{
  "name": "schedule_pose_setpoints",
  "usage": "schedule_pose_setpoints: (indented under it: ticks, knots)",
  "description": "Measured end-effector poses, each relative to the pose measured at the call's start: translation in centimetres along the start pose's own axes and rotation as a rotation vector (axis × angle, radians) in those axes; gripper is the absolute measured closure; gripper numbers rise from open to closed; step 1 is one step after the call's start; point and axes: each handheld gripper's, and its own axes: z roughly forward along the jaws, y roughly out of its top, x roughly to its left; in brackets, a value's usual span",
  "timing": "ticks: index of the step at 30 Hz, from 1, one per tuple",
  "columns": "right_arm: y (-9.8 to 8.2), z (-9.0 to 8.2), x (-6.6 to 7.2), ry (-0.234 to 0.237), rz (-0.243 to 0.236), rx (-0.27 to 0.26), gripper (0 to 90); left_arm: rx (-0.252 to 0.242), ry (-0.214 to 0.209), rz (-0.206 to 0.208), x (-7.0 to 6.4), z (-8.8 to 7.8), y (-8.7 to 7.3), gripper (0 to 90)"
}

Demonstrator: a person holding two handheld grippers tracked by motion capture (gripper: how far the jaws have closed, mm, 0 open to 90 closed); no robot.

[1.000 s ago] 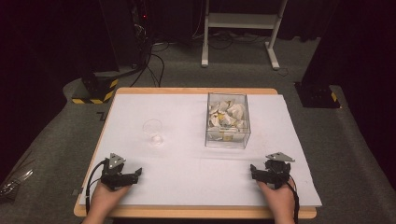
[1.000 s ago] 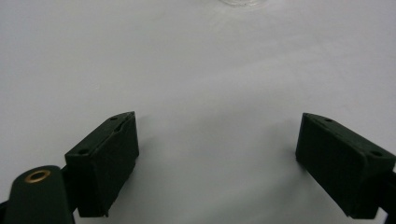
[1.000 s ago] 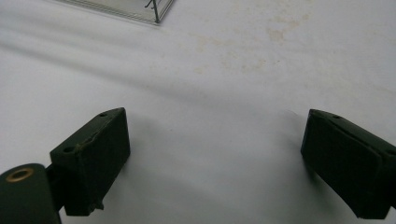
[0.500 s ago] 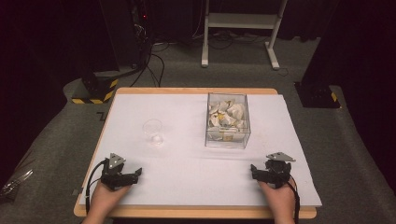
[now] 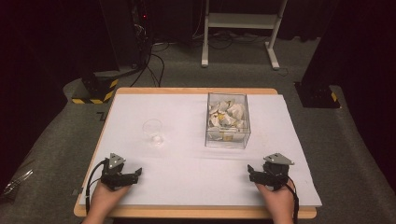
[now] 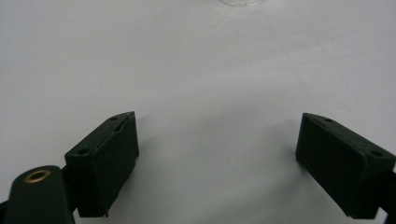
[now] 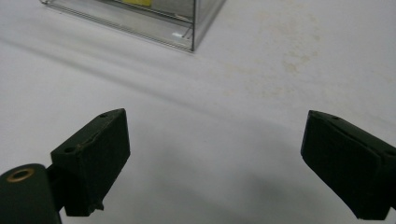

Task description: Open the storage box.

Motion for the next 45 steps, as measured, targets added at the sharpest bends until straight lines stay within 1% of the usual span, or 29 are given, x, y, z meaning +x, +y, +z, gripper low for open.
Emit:
schedule_pose_setpoints:
  ticks: [4, 8, 9, 10, 12, 15, 18, 20, 23, 25, 30, 36, 37, 41, 42, 44, 45]
  knots:
    - [0.4, -0.3, 0.9, 0.010, -0.022, -0.016, 8.3, 0.000, 0.001, 0.001, 0.0, 0.0, 0.0, 13.4]
    - [0.5, -0.5, 1.4, 0.026, -0.028, -0.026, 8.3, 0.000, 0.001, 0.000, 0.0, 0.0, 0.0, 13.4]
    - [0.6, -0.5, 1.5, 0.030, -0.029, -0.027, 8.3, 0.000, 0.001, 0.000, 0.0, 0.0, 0.0, 13.4]
    - [0.6, -0.5, 1.6, 0.033, -0.038, -0.030, 8.4, 0.000, 0.001, 0.001, 0.0, 0.0, 0.0, 13.4]
    - [0.6, -0.5, 1.9, 0.040, -0.037, -0.030, 8.5, 0.000, 0.002, 0.001, 0.0, 0.0, 0.0, 13.4]
    - [0.8, -0.3, 2.3, 0.052, -0.056, -0.030, 8.6, 0.002, 0.002, 0.003, 0.0, 0.0, 0.0, 13.4]
    - [0.9, -0.3, 2.8, 0.064, -0.063, -0.033, 8.8, 0.000, 0.000, -0.001, -0.1, 0.0, 0.0, 13.4]
    - [0.9, -0.3, 3.1, 0.070, -0.075, -0.043, 8.8, 0.001, 0.001, 0.001, 0.0, 0.0, 0.0, 13.3]
    - [0.9, -0.4, 3.3, 0.080, -0.064, -0.041, 8.9, 0.002, 0.000, 0.001, 0.0, 0.0, 0.0, 13.4]
    - [0.9, -0.3, 3.4, 0.082, -0.076, -0.048, 8.9, 0.001, 0.000, 0.000, -0.1, 0.0, 0.0, 13.4]
    - [1.0, -0.2, 3.8, 0.093, -0.078, -0.046, 8.9, 0.001, 0.000, 0.000, -0.1, 0.0, 0.0, 13.4]
    - [1.3, 0.1, 4.5, 0.111, -0.096, -0.052, 8.9, 0.000, 0.001, 0.002, 0.0, 0.0, 0.0, 13.4]
    - [1.4, 0.1, 4.6, 0.117, -0.090, -0.047, 8.9, 0.001, 0.000, 0.002, 0.0, 0.0, 0.0, 13.4]
    - [1.4, 0.0, 4.8, 0.120, -0.093, -0.068, 9.0, 0.001, 0.000, 0.000, -0.1, 0.0, 0.0, 13.4]
    - [1.5, 0.0, 4.8, 0.125, -0.088, -0.066, 9.3, 0.001, 0.001, 0.002, 0.0, 0.0, 0.0, 13.4]
    - [1.6, 0.0, 4.7, 0.162, -0.068, -0.052, 9.1, 0.001, 0.001, 0.002, 0.0, 0.0, 0.0, 13.4]
    - [1.7, -0.1, 4.7, 0.164, -0.071, -0.059, 9.1, 0.002, 0.002, 0.005, 0.0, 0.0, 0.0, 13.4]
